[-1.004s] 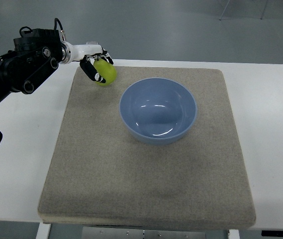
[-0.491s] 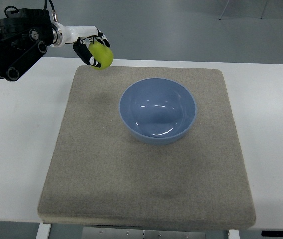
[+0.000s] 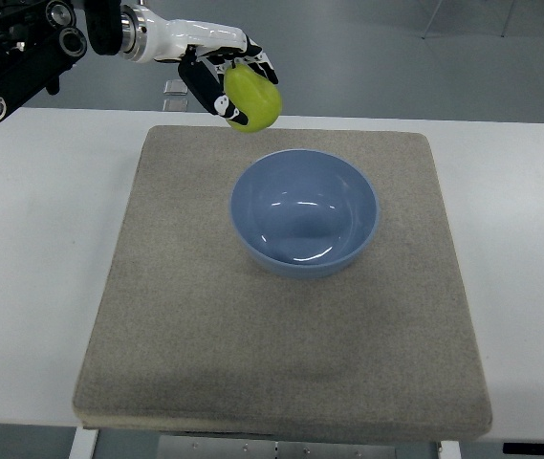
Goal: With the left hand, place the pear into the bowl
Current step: 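Carry the pear over the blue bowl and lower it inside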
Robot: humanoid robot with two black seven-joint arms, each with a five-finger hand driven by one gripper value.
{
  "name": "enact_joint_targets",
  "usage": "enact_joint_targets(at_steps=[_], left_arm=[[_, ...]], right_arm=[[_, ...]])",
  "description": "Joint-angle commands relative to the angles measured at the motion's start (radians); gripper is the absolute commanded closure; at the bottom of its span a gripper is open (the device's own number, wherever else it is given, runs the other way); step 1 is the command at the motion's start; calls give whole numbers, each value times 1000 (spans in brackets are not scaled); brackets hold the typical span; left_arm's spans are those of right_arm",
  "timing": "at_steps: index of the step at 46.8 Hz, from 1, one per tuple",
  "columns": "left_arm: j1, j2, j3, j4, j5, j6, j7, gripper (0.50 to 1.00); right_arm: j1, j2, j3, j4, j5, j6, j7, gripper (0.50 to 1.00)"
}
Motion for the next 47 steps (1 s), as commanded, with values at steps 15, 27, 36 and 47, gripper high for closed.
enact_joint_targets(at_steps=[15,27,36,47], left_arm=[[3,-16,24,-175,12,0,-1,1000],[12,-17,56,-175,13,0,-5,1000],[6,-16,88,-175,12,0,-15,1000],[20,-11,88,-211,16,0,-22,1000]], right_arm=[[-1,0,-1,0,0,0,0,576],[-1,0,-1,0,0,0,0,576],[0,0,-1,0,0,0,0,576],[-1,0,-1,0,0,0,0,576]])
